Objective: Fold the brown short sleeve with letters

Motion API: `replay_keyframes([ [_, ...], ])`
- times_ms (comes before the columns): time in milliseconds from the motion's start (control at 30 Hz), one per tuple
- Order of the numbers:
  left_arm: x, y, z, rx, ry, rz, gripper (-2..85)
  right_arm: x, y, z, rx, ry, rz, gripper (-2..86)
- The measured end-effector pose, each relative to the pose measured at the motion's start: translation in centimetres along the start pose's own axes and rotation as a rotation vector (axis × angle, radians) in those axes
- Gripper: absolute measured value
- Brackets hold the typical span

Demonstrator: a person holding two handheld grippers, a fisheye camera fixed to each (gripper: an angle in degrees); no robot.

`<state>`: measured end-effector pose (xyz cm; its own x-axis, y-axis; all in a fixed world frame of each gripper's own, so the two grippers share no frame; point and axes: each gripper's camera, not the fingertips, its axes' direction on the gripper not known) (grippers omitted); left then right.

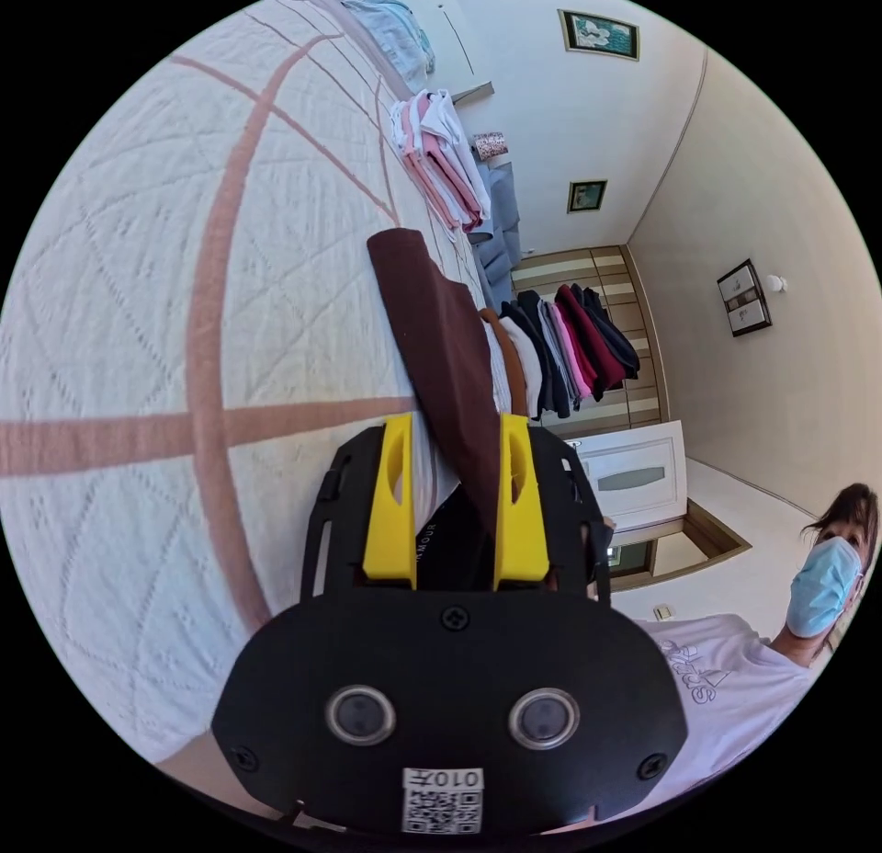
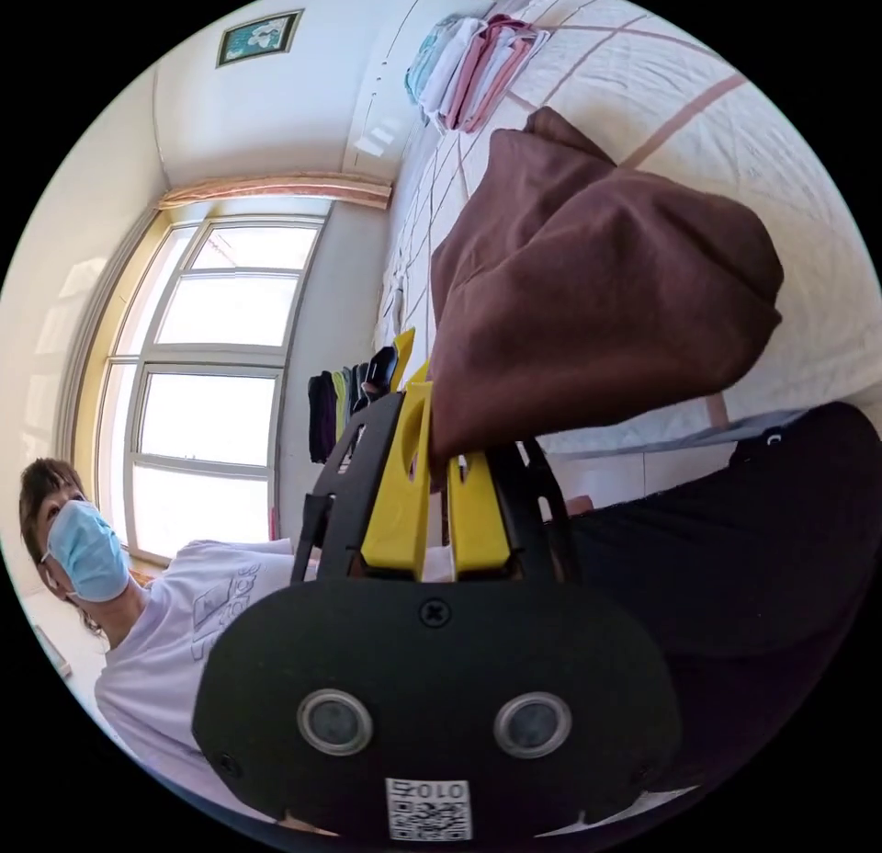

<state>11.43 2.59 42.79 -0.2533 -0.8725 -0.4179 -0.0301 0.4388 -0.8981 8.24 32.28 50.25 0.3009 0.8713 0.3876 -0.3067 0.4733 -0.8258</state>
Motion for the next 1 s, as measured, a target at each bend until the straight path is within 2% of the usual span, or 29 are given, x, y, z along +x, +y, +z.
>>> replay_keyframes([
  [367, 2.4, -1.4, 4.0, 0.027, -0.066, -0.027, 9.7, 4.3, -0.1, -7.1, -0.134, -0.045, -0.004, 4.6],
  [467, 3.4, -2.4, 5.5, -0.012, -0.085, 0.006, 7.8, 6.6, 0.4, -8.1, -0.064, -0.009, 0.058, 4.9],
  [600, 5.0, -3.0, 7.1, -0.072, -0.115, 0.064, 5.3, 8.0, 1.3, -8.4, 0.044, -0.078, 0.078, 5.0],
  [800, 7.5, -3.7, 8.5, -0.202, -0.136, 0.183, 8.1, 8.1, 0.7, -6.9, 0.092, -0.020, 0.107, 4.7],
  [900, 9.4, -3.7, 9.5, -0.289, -0.212, 0.273, 8.1, 7.0, 0.2, -6.5, 0.097, 0.038, 0.086, 4.4],
  [1000, 10.8, -3.7, 10.0, -0.297, -0.322, 0.332, 6.3, 5.9, -0.4, -6.4, 0.102, 0.063, 0.067, 4.4],
])
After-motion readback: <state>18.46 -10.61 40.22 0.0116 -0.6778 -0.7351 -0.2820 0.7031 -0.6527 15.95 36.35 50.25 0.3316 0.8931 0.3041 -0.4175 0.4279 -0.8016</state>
